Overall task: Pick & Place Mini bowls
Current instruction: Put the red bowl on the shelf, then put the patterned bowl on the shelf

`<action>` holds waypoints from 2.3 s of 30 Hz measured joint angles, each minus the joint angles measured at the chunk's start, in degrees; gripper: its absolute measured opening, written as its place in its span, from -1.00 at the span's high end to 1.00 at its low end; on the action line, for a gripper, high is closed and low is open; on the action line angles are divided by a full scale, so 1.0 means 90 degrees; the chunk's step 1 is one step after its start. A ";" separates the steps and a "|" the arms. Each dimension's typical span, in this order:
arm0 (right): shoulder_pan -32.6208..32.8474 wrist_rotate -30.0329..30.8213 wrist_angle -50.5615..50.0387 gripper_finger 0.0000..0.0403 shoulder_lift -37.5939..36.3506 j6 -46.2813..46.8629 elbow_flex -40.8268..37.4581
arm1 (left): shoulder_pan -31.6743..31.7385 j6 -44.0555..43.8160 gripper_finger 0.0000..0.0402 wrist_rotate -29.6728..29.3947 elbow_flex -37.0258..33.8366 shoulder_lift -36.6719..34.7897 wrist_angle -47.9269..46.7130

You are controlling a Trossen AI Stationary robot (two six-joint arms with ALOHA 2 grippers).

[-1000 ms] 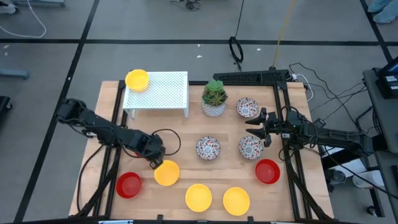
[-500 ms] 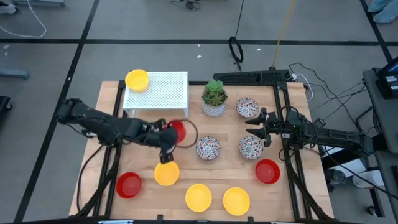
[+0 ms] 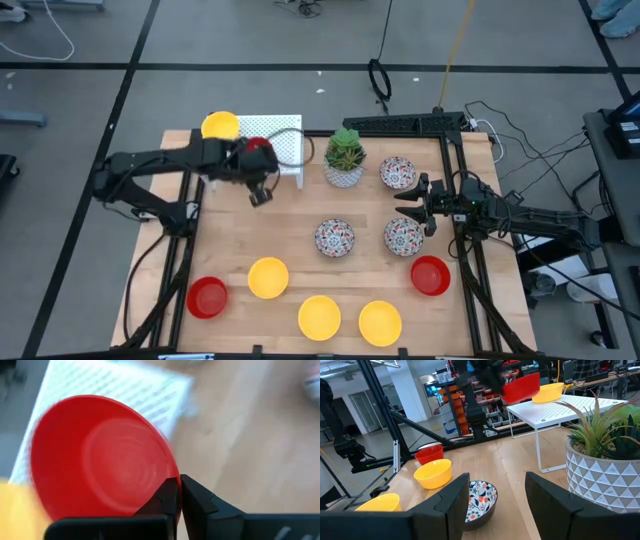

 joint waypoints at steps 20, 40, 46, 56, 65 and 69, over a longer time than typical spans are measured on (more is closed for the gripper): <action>0.0000 0.0000 0.0001 0.09 0.0000 -0.0001 -0.0001 | 0.1137 0.0405 0.87 0.0823 -0.0017 0.0025 -0.0188; 0.0000 0.0000 0.0000 0.09 0.0000 -0.0002 -0.0001 | 0.1139 0.0065 0.69 0.0672 -0.0376 0.0026 -0.0021; 0.0000 0.0000 0.0000 0.09 0.0000 0.0000 0.0000 | 0.1139 -0.0141 0.53 0.0331 -0.0376 0.0026 -0.0015; 0.0000 0.0000 0.0002 0.09 0.0000 0.0000 -0.0001 | 0.1110 -0.0011 0.15 0.0335 -0.0102 0.0026 -0.0005; 0.0000 0.0000 0.0000 0.09 0.0000 0.0000 0.0001 | 0.0555 -0.0011 0.05 0.1259 0.0338 0.0019 0.1447; 0.0000 0.0000 0.0000 0.09 0.0000 -0.0001 -0.0001 | 0.0089 0.0233 0.05 0.1719 -0.0091 0.0219 0.2491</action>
